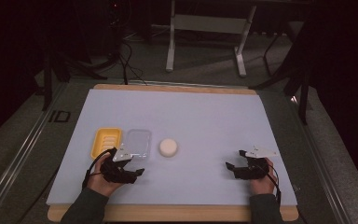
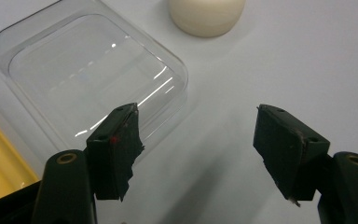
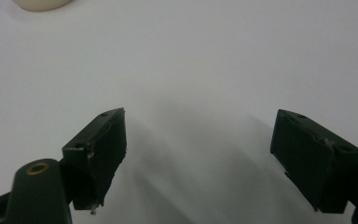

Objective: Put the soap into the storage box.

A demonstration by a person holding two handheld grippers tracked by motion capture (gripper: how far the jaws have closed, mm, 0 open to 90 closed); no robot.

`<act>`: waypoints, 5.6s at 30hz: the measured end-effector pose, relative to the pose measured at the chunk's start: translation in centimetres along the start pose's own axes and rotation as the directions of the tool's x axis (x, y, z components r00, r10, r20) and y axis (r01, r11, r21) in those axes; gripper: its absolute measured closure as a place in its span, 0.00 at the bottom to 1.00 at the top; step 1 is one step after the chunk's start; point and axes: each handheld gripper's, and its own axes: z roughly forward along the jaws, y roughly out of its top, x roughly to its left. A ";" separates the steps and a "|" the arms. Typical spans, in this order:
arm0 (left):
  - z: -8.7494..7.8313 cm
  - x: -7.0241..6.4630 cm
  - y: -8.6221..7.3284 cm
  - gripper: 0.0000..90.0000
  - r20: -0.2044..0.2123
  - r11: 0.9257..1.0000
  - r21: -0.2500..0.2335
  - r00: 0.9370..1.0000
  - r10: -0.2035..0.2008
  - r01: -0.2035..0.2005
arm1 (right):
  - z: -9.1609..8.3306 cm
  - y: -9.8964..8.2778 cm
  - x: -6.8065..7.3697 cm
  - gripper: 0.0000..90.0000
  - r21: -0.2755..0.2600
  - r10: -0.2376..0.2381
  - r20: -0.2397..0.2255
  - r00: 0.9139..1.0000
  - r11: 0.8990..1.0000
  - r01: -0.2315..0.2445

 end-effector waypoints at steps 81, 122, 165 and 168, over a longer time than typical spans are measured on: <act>3.3 1.1 7.8 0.33 0.090 0.978 0.072 0.978 0.189 -0.195 | -0.3 -0.1 0.2 0.20 -0.022 -0.016 0.009 1.000 1.000 0.016; 4.2 1.7 10.2 0.26 0.147 0.962 0.126 0.963 0.225 -0.244 | -0.3 -0.1 0.2 0.20 -0.027 -0.013 0.004 1.000 1.000 0.013; 7.2 2.1 12.5 0.17 0.226 0.915 0.267 0.942 0.247 -0.304 | -0.3 -0.1 0.2 0.20 -0.024 -0.017 0.001 1.000 1.000 0.017; 7.4 2.0 12.6 0.16 0.228 0.912 0.275 0.942 0.246 -0.305 | -0.3 -0.1 0.2 0.20 -0.024 -0.019 0.001 1.000 1.000 0.019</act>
